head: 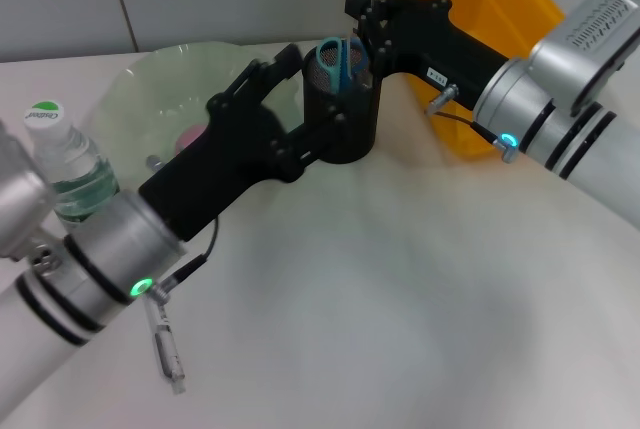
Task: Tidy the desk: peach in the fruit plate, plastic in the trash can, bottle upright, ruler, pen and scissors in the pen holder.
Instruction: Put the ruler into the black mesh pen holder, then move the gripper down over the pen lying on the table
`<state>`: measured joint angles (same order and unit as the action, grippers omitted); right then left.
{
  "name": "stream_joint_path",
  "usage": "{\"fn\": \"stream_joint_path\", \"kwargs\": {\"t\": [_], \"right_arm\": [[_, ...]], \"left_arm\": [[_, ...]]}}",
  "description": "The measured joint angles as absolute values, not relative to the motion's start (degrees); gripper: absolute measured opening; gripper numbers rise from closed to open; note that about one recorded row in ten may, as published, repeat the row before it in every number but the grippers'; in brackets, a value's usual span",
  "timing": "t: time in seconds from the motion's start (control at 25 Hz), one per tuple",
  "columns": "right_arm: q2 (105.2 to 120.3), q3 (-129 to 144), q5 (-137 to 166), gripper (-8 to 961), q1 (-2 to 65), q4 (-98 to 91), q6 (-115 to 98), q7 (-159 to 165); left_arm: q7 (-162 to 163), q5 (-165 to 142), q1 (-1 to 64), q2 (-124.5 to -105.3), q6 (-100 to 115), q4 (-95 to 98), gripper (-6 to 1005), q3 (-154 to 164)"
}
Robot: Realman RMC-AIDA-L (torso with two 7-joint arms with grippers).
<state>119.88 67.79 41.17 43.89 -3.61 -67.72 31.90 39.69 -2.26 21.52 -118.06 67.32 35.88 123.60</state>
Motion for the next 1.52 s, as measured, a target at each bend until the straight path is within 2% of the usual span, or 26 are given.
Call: {"fn": "stream_joint_path", "kwargs": {"t": [0.44, 1.0, 1.24, 1.52], "right_arm": [[119.88, 68.3, 41.2, 9, 47.4, -3.0, -59.3, 35.0], [119.88, 69.6, 41.5, 9, 47.5, -2.9, -56.5, 37.8], [119.88, 70.1, 41.6, 67, 47.1, -3.0, -56.5, 38.5], [119.88, 69.8, 41.2, 358, 46.1, -3.3, -57.4, 38.9]], "left_arm": [[47.2, -9.9, 19.7, -117.02, 71.3, 34.3, 862, 119.5], [51.0, -15.8, 19.4, -116.75, 72.2, 34.0, 862, 115.1], [51.1, -15.9, 19.2, -116.54, 72.4, 33.9, 861, 114.6], [51.1, -16.0, 19.0, -116.23, 73.2, 33.6, 861, 114.5]]}}
